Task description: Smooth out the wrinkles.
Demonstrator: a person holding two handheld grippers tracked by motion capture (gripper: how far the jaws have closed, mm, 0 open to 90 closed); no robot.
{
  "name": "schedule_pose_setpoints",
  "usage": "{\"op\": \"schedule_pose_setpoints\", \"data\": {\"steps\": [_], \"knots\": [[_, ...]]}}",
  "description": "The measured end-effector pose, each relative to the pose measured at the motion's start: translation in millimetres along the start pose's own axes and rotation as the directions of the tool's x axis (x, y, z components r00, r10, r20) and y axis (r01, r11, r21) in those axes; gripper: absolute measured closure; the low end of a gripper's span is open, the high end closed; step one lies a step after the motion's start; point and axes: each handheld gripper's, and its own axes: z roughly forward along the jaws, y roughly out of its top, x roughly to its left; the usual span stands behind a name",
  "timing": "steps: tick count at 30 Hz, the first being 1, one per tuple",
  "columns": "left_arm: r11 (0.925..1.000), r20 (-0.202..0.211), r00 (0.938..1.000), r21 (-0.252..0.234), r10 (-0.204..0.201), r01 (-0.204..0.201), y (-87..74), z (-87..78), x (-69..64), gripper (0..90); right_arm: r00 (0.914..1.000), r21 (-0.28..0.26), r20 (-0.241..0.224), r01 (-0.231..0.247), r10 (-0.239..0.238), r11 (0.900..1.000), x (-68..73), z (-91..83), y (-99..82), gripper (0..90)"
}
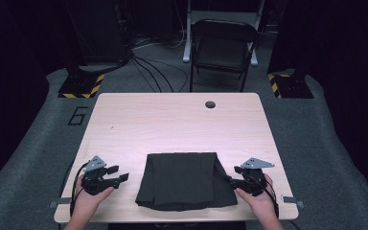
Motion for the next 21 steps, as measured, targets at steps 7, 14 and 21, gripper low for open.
{"op": "schedule_pose_setpoints", "data": {"steps": [7, 14, 21], "knots": [[0.9996, -0.027, 0.9996, 0.024, -0.010, 0.011, -3.8, 7.1, 8.7, 39.8, 0.9990, 0.015, 0.018, -0.040, 0.040, 0.9991, -10.7, 2.8, -7.6, 42.1], [0.9993, -0.024, 0.9993, 0.021, -0.030, 0.031, -5.7, 10.8, 12.3, 39.7, 0.9988, 0.031, 0.037, -0.033, 0.032, 0.9989, -12.9, 6.7, -10.5, 42.3], [0.9990, -0.033, 0.9992, 0.040, -0.020, 0.021, -7.7, 17.8, 13.7, 39.7, 0.9993, 0.023, 0.038, 0.001, -0.002, 0.9997, -6.0, 10.0, -10.5, 43.4]]}}
